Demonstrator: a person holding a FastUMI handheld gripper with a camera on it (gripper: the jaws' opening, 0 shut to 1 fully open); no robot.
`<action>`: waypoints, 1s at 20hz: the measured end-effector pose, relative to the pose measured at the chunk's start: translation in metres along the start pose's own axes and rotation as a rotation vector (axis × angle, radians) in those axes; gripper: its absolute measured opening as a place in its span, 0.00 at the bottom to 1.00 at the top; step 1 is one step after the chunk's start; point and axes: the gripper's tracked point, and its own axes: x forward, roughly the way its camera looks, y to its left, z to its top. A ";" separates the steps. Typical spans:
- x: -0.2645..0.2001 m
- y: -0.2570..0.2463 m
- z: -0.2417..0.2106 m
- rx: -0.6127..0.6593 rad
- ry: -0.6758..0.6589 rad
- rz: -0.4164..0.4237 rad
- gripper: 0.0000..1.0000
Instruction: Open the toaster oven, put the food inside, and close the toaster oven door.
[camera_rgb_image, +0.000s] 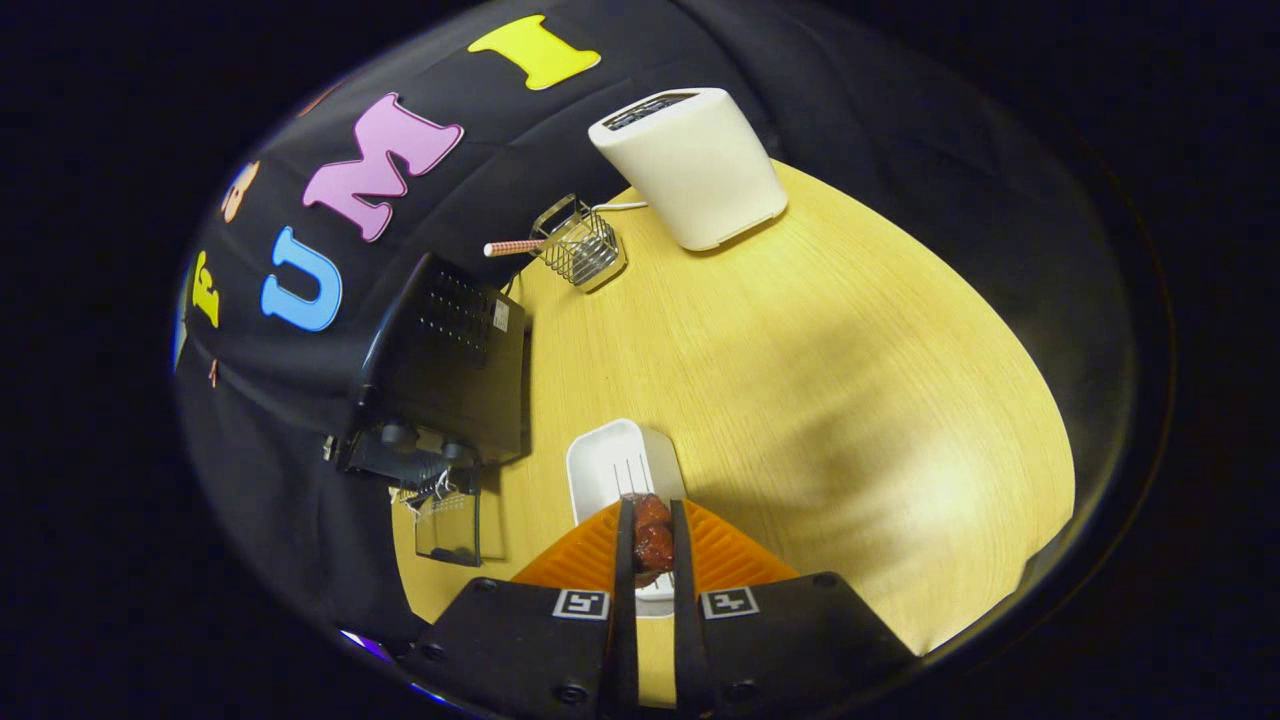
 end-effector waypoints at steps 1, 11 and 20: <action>-0.003 0.003 -0.001 -0.008 -0.007 0.001 0.17; -0.058 0.051 0.019 0.056 -0.204 -0.038 0.15; -0.092 0.127 -0.038 0.094 -0.293 0.020 0.15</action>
